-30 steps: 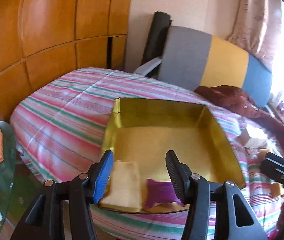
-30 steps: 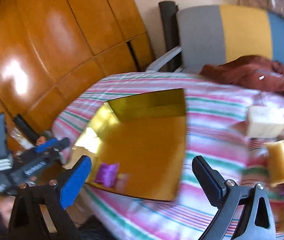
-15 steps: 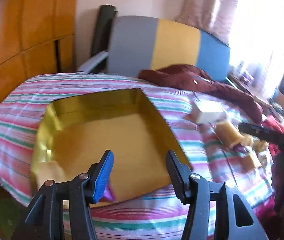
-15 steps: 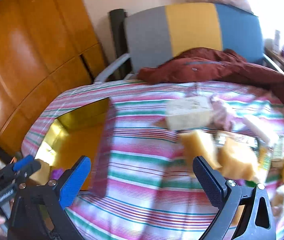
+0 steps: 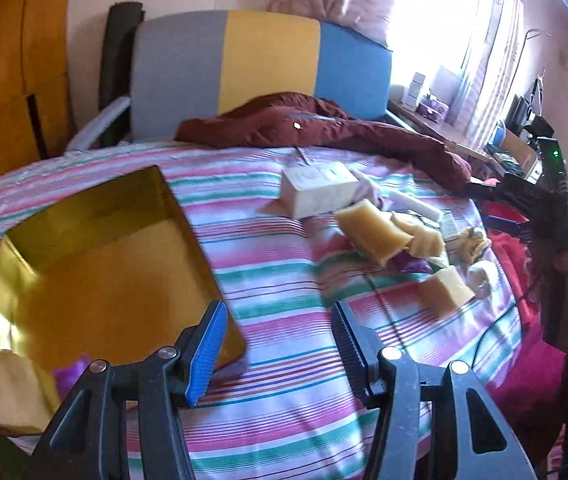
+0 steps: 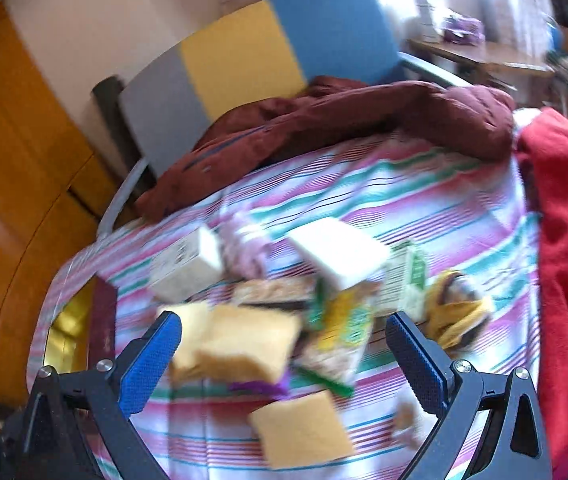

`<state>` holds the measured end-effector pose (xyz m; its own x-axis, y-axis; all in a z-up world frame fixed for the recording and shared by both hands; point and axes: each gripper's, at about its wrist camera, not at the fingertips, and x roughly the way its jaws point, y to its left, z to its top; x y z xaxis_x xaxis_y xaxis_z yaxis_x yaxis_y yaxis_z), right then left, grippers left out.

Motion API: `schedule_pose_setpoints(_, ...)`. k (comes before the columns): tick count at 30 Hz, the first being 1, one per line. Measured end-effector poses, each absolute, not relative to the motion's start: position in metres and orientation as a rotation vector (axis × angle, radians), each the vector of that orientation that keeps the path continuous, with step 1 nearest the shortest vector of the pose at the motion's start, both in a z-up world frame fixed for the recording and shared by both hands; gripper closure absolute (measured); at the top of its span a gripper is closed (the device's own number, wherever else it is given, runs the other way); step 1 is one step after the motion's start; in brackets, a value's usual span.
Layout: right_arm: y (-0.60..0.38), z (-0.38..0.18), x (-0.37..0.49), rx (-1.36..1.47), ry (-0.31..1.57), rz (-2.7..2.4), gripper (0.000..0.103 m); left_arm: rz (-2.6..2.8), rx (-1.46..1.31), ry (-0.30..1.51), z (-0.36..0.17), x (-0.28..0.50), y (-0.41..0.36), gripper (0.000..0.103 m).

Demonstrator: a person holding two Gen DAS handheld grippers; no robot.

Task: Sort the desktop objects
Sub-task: 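Move both open tools back over the pile of objects, then grasp the white rectangular block with the right tool while the left tool grasps a yellow sponge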

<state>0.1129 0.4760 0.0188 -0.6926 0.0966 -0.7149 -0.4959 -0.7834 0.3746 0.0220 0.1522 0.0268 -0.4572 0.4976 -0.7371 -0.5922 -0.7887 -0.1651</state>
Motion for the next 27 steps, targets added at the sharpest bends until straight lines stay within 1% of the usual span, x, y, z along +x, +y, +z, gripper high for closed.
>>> schedule_pose_setpoints(6, 0.520, 0.011, 0.100, -0.964, 0.908, 2.450, 0.002, 2.191, -1.102, 0.178, 0.023, 0.022, 0.180, 0.048)
schedule_pose_setpoints(8, 0.529, 0.009, 0.091, -0.963, 0.910, 2.442, 0.002, 2.178, -1.108, 0.190, 0.022, 0.022, 0.188, 0.048)
schedule_pose_setpoints(12, 0.539, 0.000, 0.064, -1.052, 0.825, 2.470, 0.003, 2.143, -1.137, 0.196, 0.015, 0.017, 0.202, 0.048)
schedule_pose_setpoints(17, 0.546, -0.021, 0.026, -1.234, 0.660, 2.492, 0.003, 2.123, -1.150, 0.206, 0.013, 0.012, 0.214, 0.048)
schedule_pose_setpoints(20, 0.550, -0.034, 0.014, -1.316, 0.606, 2.499, 0.003, 2.115, -1.158, 0.196, 0.012, 0.006, 0.220, 0.048)
schedule_pose_setpoints(26, 0.553, -0.051, 0.002, -1.408, 0.557, 2.500, 0.003, 2.095, -1.197, 0.183, 0.006, -0.004, 0.234, 0.048)
schedule_pose_setpoints(27, 0.552, -0.053, 0.002, -1.426, 0.550, 2.500, 0.005, 2.087, -1.203, 0.175, 0.005, -0.006, 0.237, 0.048)
